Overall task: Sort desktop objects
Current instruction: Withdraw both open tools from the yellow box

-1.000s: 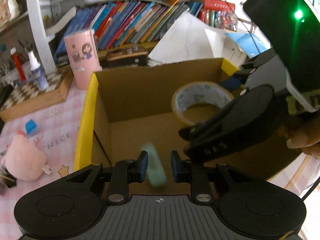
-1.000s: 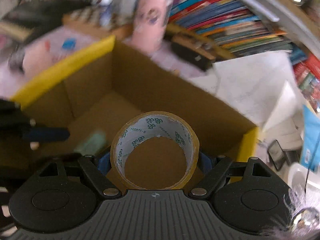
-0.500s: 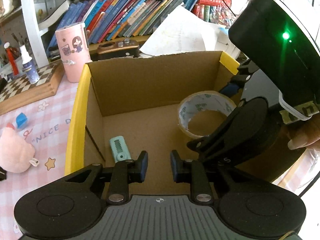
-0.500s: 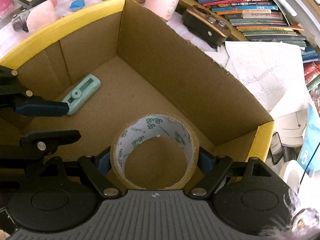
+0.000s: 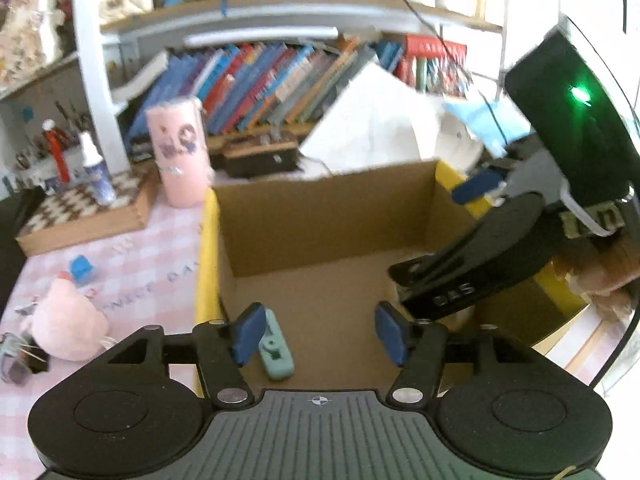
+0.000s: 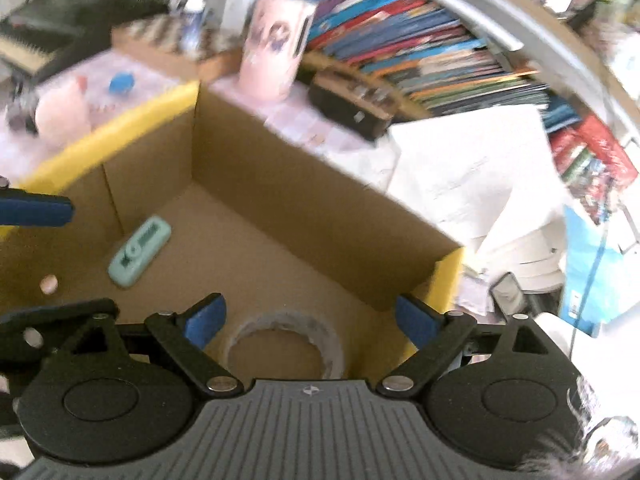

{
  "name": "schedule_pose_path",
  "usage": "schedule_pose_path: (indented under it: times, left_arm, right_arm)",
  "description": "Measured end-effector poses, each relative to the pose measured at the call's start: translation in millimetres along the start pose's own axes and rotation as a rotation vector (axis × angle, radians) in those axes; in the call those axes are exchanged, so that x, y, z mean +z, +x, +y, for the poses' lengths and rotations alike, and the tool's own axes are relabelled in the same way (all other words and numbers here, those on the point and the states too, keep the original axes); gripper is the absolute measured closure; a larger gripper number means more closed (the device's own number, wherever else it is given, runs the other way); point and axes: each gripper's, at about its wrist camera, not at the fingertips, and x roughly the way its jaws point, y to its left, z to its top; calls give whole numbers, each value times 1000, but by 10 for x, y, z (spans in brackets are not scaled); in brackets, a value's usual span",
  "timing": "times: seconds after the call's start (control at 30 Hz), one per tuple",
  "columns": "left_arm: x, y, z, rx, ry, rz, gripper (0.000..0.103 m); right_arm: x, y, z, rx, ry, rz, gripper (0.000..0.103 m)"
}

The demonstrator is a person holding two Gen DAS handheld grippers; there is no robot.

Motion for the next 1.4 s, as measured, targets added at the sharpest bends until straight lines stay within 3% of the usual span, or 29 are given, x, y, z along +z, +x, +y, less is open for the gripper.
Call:
schedule_pose_path:
  times: [0.33,0.57,1.07,1.4]
  left_arm:
    - [-87,-634,323,94,-125,-105,36]
    - [-299,-964,500,134,-159,-142,35]
    - [-909,-1398,912,153,-191,-92,34]
    - [-1331,-1573,1131,166,-211,-24,34]
  right_arm:
    - [-327,-989,-45,-63,332,-290,13]
    - [-646,-1416,192,-173,479,-379,13]
    - [-1109,-1628,1097,-287,586,-298,14]
    - [-1282,-1726,1758,-234,603,-217,13]
